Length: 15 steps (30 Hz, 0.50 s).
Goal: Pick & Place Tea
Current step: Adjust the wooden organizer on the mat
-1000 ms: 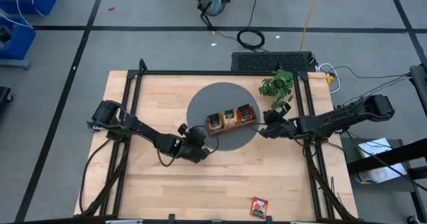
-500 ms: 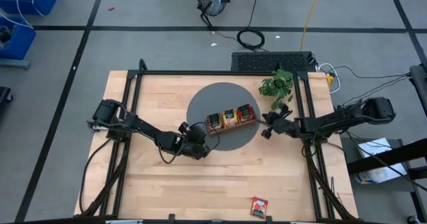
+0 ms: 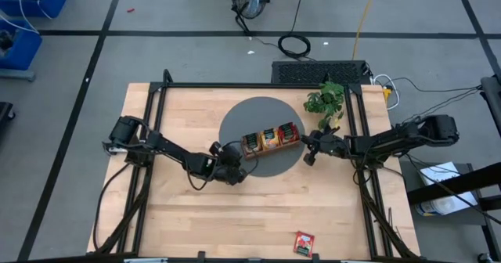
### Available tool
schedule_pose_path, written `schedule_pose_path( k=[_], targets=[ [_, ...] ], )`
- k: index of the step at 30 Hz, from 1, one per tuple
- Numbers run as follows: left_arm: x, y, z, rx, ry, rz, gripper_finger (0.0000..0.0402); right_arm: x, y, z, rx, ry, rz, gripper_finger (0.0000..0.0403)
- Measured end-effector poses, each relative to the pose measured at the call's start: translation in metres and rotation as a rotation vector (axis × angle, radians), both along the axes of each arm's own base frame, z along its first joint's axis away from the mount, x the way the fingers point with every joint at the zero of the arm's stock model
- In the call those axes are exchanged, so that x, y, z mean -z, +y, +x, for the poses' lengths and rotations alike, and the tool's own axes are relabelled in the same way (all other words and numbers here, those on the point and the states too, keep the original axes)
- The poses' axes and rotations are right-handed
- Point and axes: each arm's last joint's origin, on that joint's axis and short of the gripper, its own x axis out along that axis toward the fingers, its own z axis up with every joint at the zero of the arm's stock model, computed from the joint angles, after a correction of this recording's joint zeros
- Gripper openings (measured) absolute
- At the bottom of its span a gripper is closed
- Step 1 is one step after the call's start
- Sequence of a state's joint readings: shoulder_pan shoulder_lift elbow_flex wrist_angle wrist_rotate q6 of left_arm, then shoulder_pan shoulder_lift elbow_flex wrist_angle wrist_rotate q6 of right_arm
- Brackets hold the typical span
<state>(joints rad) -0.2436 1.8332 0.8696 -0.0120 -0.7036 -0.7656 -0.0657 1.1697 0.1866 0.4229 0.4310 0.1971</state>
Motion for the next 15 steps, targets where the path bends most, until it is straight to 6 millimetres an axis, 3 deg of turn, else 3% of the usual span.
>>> schedule_pose_path(
  k=[15],
  targets=[
    [0.004,0.018,-0.002,-0.014,0.087,-0.003,0.0074,0.016,0.01,0.013,-0.112,-0.044,0.179,0.0]
  ],
)
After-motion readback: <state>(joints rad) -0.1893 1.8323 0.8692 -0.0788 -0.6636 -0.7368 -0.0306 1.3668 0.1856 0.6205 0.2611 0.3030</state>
